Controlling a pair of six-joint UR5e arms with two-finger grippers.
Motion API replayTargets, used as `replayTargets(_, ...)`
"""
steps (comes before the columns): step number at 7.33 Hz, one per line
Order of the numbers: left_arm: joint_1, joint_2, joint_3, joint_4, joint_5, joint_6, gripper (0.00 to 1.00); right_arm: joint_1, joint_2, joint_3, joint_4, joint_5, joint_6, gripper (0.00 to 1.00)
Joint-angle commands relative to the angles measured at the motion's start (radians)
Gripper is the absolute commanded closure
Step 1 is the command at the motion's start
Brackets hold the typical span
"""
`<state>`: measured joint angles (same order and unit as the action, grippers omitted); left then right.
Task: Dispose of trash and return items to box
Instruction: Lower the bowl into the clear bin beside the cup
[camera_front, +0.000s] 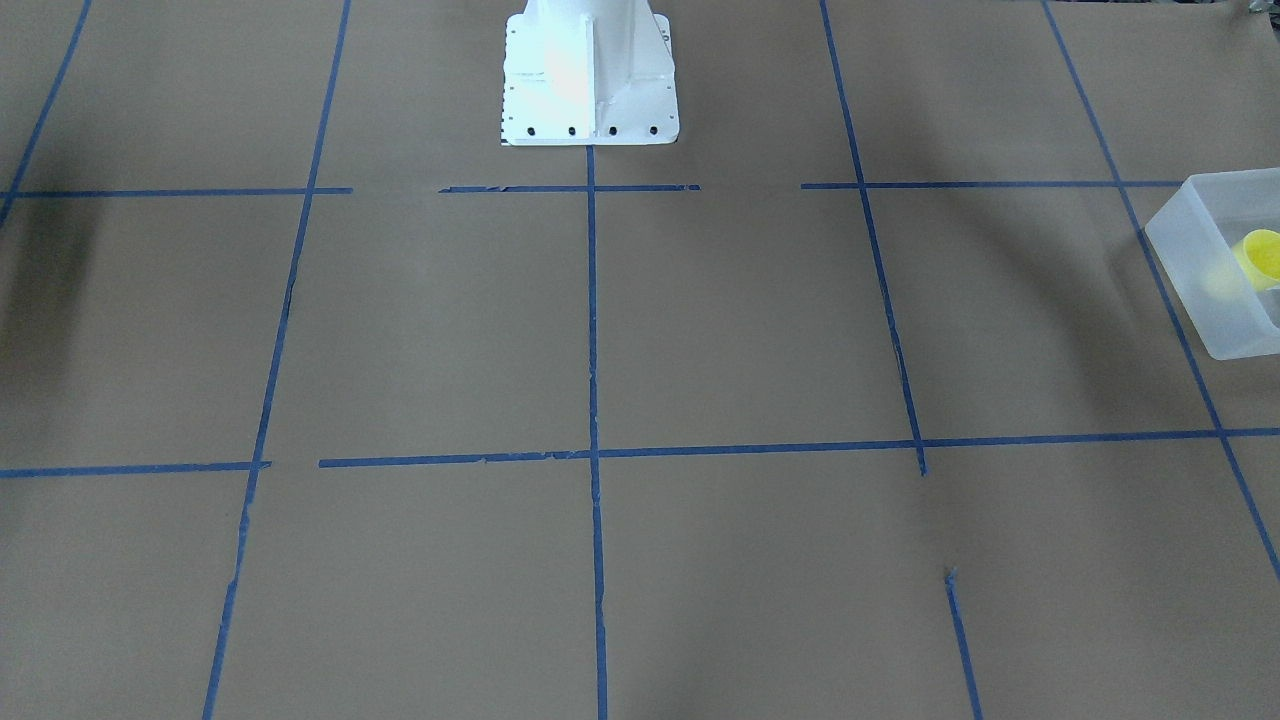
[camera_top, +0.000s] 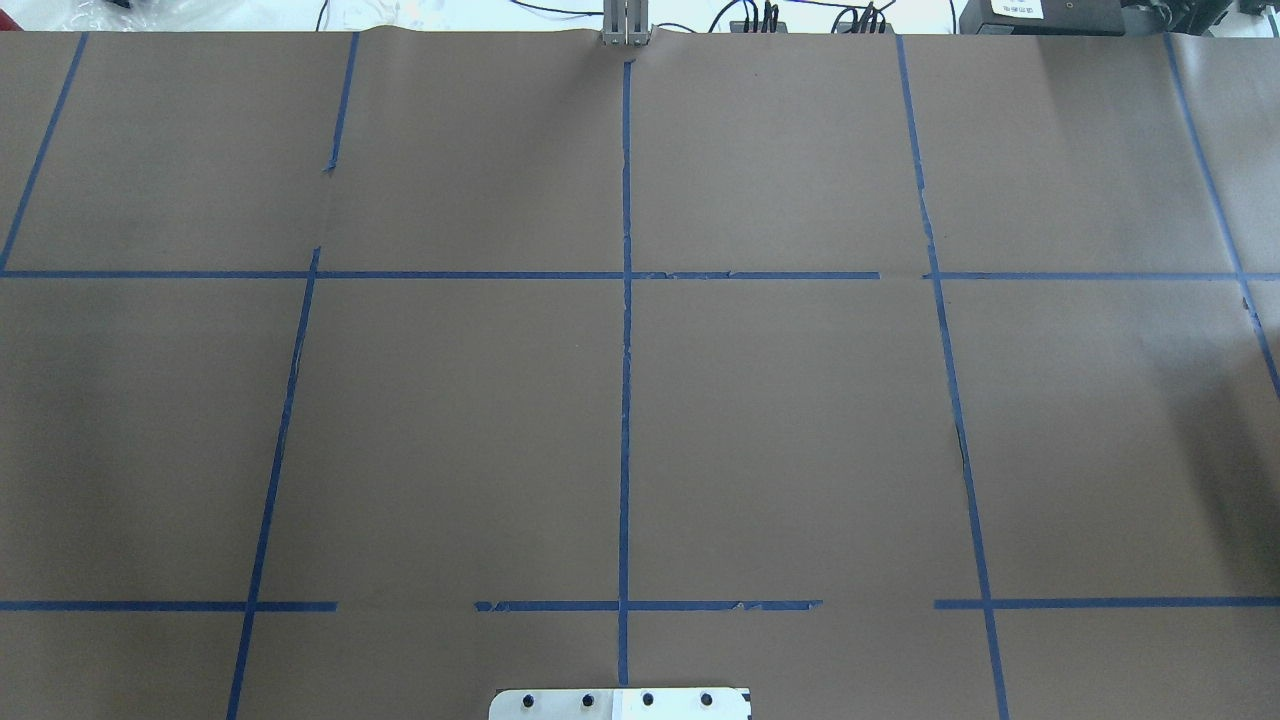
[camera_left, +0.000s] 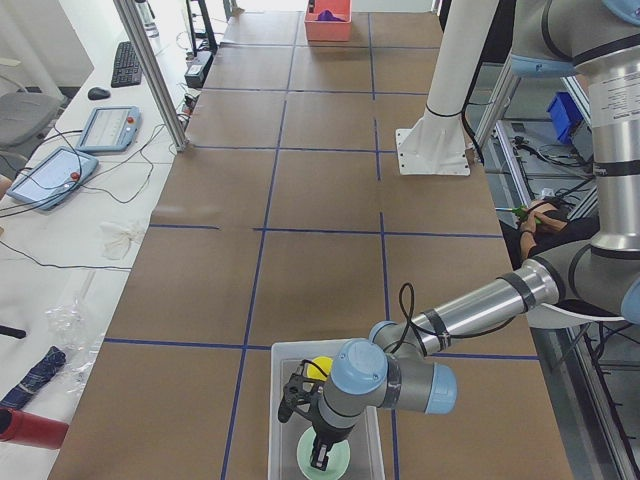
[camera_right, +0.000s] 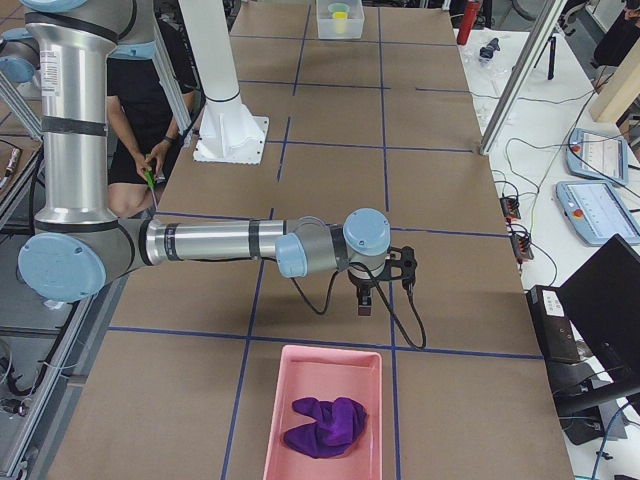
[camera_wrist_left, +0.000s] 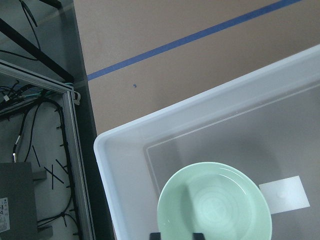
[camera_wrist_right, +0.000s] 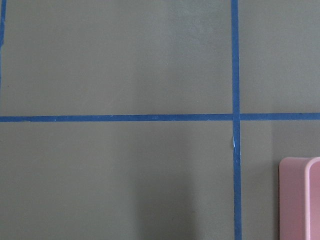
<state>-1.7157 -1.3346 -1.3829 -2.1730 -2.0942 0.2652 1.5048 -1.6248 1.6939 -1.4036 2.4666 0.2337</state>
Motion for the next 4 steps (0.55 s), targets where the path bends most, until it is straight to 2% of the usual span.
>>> replayTargets(1, -0.007, -0.015, -0.040, -0.002, -0.004, -0.012, 0.00, 0.000, 0.002, 0.001, 0.000, 0.000, 0.001, 0.00)
replayTargets(3, -0.005, -0.052, -0.135, 0.068, -0.012, -0.103, 0.00, 0.000, 0.003, 0.001, 0.000, 0.000, 0.001, 0.00)
replayTargets(4, -0.005, -0.089, -0.186, 0.185, -0.013, -0.127, 0.00, 0.000, 0.003, 0.001, 0.000, 0.000, 0.001, 0.00)
